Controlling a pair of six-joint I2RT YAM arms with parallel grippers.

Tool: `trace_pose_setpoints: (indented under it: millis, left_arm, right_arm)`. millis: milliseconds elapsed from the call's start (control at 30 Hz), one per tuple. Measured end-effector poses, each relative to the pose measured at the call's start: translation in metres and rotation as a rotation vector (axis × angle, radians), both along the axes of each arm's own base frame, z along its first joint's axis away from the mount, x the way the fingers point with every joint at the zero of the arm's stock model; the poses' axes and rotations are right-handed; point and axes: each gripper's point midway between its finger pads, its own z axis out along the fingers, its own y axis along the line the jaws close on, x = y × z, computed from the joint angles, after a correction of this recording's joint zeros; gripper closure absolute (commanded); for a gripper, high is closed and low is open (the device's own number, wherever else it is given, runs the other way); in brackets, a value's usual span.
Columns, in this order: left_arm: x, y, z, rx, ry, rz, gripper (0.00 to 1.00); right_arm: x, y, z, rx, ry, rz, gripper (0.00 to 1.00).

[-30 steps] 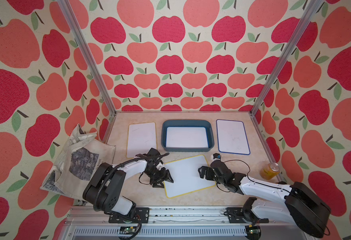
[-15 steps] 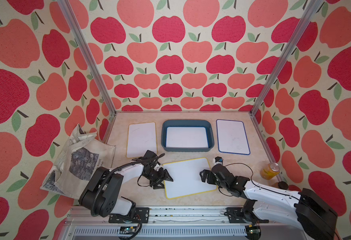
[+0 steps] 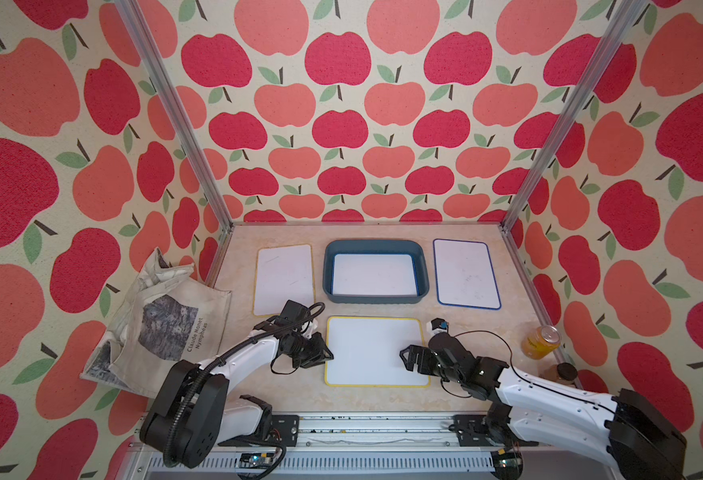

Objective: Put the whiteboard into the storage box
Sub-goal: Pick up the whiteboard at the center of the board.

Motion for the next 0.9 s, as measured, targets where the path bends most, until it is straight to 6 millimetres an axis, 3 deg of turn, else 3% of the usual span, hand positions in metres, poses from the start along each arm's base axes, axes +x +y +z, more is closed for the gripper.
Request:
trace_pose_setpoints:
  millis: [133, 233, 600, 733, 900]
  left_arm:
    - [-0.003, 0.001, 0.0, -0.006, -0.001, -0.001, 0.84]
    - [-0.003, -0.001, 0.005, -0.023, -0.018, -0.004, 0.85]
    - [-0.007, -0.016, 0.053, -0.182, -0.117, -0.053, 0.93]
    - [-0.008, -0.019, 0.06, -0.203, -0.111, -0.065, 0.94]
    - [-0.009, -0.023, 0.075, -0.238, -0.114, -0.084, 0.88]
  right_arm:
    - [-0.001, -0.003, 0.001, 0.016, -0.001, -0.002, 0.01]
    - [-0.002, -0.006, 0.001, 0.03, -0.007, -0.008, 0.01]
    - [-0.002, -0.018, 0.003, 0.07, -0.017, -0.035, 0.01]
    - [-0.002, -0.019, 0.003, 0.073, -0.011, -0.037, 0.01]
    - [-0.002, -0.019, 0.003, 0.078, -0.003, -0.03, 0.01]
